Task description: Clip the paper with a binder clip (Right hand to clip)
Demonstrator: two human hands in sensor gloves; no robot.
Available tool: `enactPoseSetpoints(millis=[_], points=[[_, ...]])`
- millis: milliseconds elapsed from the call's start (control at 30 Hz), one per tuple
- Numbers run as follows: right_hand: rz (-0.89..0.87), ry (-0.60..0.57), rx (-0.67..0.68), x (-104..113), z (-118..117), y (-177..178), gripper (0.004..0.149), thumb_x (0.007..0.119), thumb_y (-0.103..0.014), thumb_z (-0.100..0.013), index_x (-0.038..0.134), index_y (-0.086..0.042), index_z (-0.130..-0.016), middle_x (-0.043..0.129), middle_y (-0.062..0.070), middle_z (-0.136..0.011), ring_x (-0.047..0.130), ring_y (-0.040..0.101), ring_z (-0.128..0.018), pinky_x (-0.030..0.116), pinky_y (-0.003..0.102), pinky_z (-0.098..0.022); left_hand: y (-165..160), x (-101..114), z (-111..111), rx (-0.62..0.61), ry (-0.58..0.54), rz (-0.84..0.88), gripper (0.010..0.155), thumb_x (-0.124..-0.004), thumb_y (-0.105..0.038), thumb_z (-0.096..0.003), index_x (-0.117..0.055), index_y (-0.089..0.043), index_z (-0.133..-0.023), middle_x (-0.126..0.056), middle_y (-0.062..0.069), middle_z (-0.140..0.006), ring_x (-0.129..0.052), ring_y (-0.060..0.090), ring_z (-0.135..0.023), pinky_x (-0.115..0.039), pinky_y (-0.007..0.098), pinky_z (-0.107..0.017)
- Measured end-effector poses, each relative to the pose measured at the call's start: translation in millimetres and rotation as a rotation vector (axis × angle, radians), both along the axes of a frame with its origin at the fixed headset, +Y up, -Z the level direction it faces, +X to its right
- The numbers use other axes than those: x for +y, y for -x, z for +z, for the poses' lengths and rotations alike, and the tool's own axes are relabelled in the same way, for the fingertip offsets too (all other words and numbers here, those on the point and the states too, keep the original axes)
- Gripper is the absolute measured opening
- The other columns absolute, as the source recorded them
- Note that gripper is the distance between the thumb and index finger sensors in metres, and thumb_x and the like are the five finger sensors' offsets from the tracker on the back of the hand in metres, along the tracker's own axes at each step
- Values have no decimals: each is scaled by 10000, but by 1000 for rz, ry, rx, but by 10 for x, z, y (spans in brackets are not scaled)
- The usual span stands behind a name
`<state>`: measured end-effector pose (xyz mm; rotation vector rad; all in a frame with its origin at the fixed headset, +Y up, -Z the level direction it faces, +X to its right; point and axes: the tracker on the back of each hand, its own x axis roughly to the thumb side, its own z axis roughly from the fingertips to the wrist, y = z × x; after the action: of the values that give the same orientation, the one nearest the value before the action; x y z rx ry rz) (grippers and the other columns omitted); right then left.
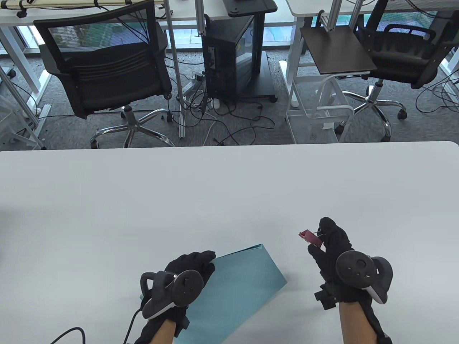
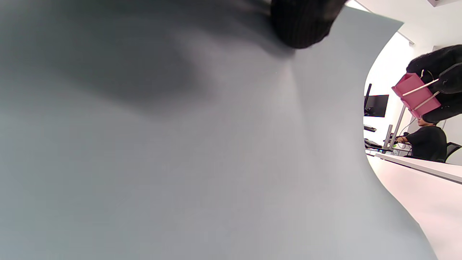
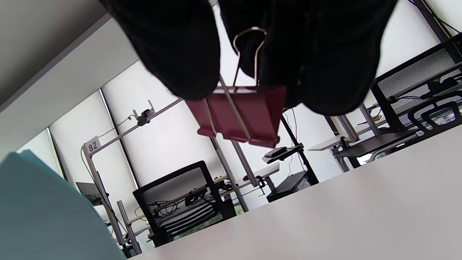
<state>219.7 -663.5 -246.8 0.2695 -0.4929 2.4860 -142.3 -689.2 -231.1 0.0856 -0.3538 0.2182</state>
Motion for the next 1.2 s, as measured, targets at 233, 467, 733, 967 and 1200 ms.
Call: enactPoseSetpoints(millis=[233, 467, 733, 967, 1200], points=[[149, -79, 97, 21, 138, 312, 643, 912, -241, -453, 647, 35, -970, 789, 234, -875, 972, 386, -723, 926, 484, -468, -32, -6, 6, -13, -2, -1, 407, -665, -446, -603, -725, -317, -984, -905, -112, -866, -956, 177, -760, -805, 398, -659], [141, -113, 143, 5, 169, 458, 584, 917, -265, -434, 688, -39, -922, 816, 168, -833, 993, 335, -693, 935, 450, -452, -76, 0, 30, -49, -7, -8, 403, -662, -444, -602, -729, -321, -981, -908, -115, -863, -953, 180, -766, -801, 402, -666], [140, -125, 201, 124, 207, 527, 596, 914, -268, -434, 685, -38, -935, 816, 173, -841, 990, 333, -695, 925, 450, -459, -223, 34, 93, -105, -43, -104, 399, -674, -437, -591, -735, -341, -974, -909, -125, -863, -948, 175, -780, -796, 402, -676], [252, -21, 282, 127, 194, 622, 737, 875, -233, -495, 583, 125, -1069, 742, 360, -960, 940, 415, -751, 878, 492, -503, -292, 16, 107, -127, -40, -143, 406, -667, -440, -595, -730, -330, -980, -900, -125, -868, -943, 173, -785, -792, 403, -680], [318, -122, 181, 14, 263, 635, 852, 763, -328, -564, 363, 160, -1136, 439, 484, -1087, 609, 679, -896, 623, 691, -611, -10, -249, -155, 11, 218, 217, 415, -607, -403, -628, -737, -252, -993, -915, -77, -822, -956, 194, -718, -812, 409, -641]])
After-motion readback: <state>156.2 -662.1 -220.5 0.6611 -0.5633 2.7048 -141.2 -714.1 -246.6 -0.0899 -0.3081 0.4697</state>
